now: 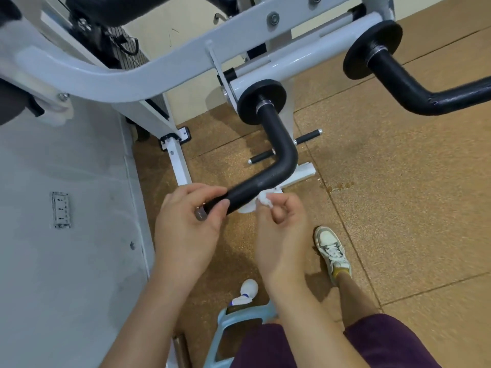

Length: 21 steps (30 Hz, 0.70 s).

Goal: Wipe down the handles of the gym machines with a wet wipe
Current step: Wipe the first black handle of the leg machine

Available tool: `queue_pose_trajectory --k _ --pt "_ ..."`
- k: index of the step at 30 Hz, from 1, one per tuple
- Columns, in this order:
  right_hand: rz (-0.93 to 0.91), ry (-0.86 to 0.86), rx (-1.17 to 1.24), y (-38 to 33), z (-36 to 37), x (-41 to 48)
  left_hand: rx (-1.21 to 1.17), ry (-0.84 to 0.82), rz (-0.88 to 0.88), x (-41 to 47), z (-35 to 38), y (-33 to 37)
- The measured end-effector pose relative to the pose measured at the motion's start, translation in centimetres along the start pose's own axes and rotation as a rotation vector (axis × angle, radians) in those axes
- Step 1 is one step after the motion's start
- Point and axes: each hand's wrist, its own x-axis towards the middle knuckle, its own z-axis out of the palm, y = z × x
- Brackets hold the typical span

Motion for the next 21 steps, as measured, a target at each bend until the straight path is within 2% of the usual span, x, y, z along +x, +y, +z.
queue_pose_trajectory --k 1,6,10,12,15,17,19,21 --pt "-0.001 -0.035 -0.007 -0.1 0.1 -0.8 -0.058 0.014 -0.029 -0.3 -0.1 -0.2" --pt "0.022 0.093 0.037 -0.2 -0.9 2.0 -0.280 0.046 -0.133 -1.7 -0.5 -1.2" --pt "0.032 -0.127 -0.064 0.7 1.1 -2.1 -0.508 0.084 -0.275 -2.4 -0.3 -1.6" --pt "0.065 -0.118 -0.049 0.4 0.9 -1.9 -0.623 0.085 -0.332 -2.7 0.0 -1.7" --pt "0.127 -0.014 0.126 -0.3 0.1 0.2 -0.710 0.095 -0.367 -3.2 0.2 -1.9" --pt "0.137 -0.080 0.094 -0.1 0.8 -1.0 -0.734 0.104 -0.373 -3.4 0.4 -1.8" --pt "0.178 -0.216 0.073 0.5 2.0 -3.4 -0.768 0.104 -0.388 -3.4 0.4 -1.6" --pt "0.259 -0.230 0.170 0.5 2.2 -3.9 -0.788 0.089 -0.406 -3.6 0.3 -1.4"
